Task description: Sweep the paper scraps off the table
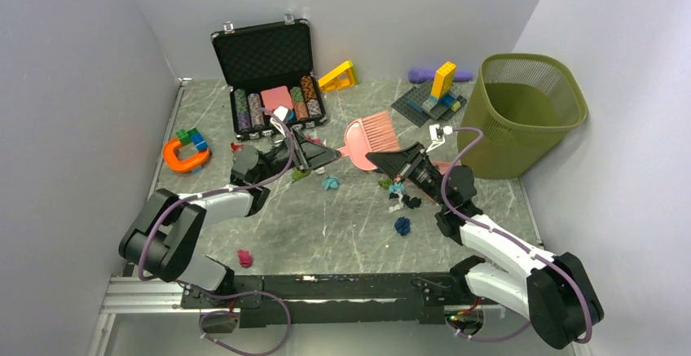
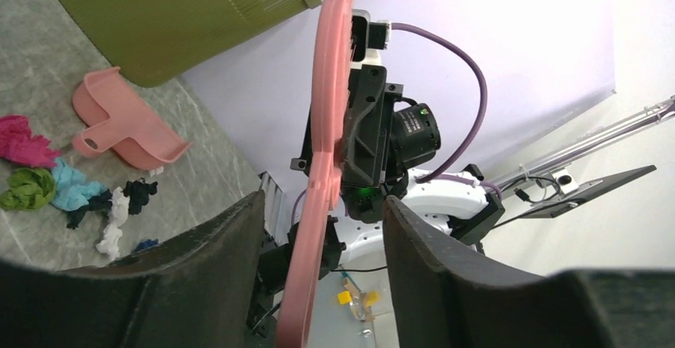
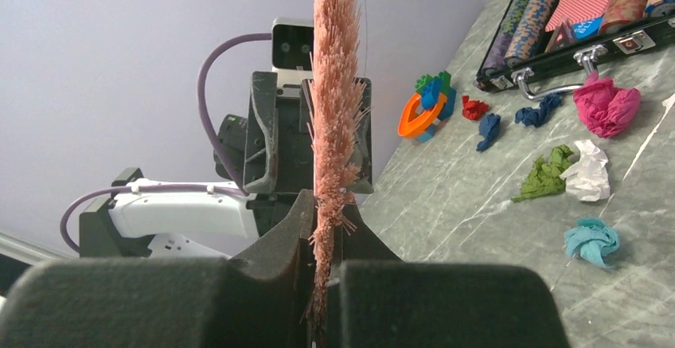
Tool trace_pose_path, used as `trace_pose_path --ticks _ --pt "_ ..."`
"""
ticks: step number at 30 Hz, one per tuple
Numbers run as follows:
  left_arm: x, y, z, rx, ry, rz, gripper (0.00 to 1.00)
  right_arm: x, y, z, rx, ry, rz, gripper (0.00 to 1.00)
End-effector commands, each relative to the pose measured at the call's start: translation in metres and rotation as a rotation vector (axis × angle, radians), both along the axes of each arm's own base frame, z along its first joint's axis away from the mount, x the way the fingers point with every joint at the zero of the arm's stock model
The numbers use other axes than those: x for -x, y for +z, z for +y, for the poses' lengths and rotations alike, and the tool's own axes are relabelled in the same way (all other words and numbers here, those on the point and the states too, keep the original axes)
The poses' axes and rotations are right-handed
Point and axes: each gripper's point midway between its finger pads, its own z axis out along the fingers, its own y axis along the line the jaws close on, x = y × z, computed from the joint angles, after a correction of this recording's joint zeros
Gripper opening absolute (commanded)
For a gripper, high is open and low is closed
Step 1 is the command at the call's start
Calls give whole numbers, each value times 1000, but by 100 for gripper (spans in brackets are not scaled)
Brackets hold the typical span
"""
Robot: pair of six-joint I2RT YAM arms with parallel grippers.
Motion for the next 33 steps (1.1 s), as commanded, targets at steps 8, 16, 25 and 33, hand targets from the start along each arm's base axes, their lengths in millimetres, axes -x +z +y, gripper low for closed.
trace_pose_path --ticks 8,16,25,33 --pt "2 18 -5 52 -13 -57 44 -2 12 -6 -22 -40 -74 0" --pt "-1 17 -7 40 -13 -44 23 -3 4 -9 10 -66 -68 0" --pt "0 15 -10 0 -21 -44 0 -4 1 -7 14 -58 -58 5" --pt "-38 -33 47 -457 263 1 0 -12 -25 -30 236 -200 55 100"
